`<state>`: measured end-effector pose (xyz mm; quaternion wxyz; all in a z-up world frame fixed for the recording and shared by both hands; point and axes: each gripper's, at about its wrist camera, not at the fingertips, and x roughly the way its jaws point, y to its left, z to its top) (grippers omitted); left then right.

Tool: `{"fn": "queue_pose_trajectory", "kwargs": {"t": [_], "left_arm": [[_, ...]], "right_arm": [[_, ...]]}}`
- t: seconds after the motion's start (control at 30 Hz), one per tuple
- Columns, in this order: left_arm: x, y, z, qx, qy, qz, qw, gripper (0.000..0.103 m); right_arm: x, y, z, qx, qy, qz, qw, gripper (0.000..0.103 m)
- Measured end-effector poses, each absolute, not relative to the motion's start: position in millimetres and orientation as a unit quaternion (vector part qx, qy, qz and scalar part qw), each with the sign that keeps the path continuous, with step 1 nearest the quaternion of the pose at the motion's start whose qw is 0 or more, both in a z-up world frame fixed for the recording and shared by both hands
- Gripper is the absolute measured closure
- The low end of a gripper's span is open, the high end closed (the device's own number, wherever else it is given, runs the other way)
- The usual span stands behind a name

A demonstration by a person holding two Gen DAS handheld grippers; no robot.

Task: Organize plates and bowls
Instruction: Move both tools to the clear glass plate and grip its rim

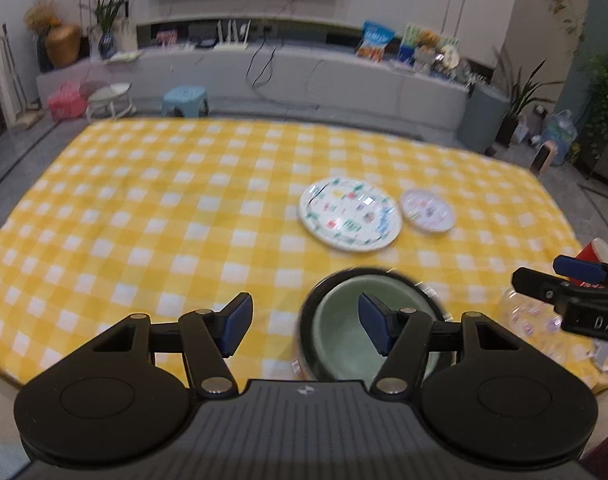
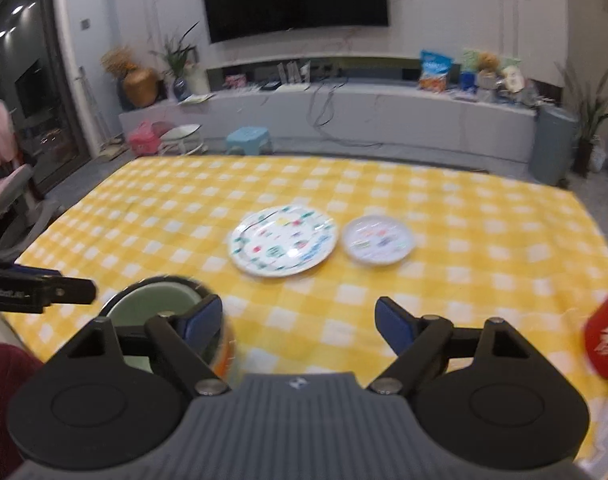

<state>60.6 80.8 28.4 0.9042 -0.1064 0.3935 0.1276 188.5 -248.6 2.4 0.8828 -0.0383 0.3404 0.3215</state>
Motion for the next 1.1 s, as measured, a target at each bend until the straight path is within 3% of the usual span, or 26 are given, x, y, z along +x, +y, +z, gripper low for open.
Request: {"fn": "queue_pose_trajectory", "kwargs": {"t": [0.37,0.5,0.67,0.77,0.93,1.1], "left_arm": [[61,43,55,-0.158,0.338,0.087,0.924,0.031],[70,21,51,-0.162,0.347,0.064,0.921,0.031],[89,-7,32,-0.19,0.378,0.005,0.906,0.04],[106,-25,13,-0.207,0.397,-0.031,0.894,0.052],[134,-62,-21,-0.159,0.413,-0.022,0.896,0.072],[160,-78,-61,-0.166,0.49,-0.053,0.854,0.083]], "right_arm": [[207,-363,22,0.045,0.341,0.227,0.911,0.022],[214,-384,2,0.073,0.374,0.204,0.902,0.034],[226,-382,-20,0.02,0.404,0.189,0.895,0.044],[233,-380,-37,-0.021,0.423,0.183,0.887,0.051],[253,-402,-71,0.032,0.479,0.161,0.862,0.06],[271,-422,-91,0.101,0.511,0.147,0.841,0.061]]}}
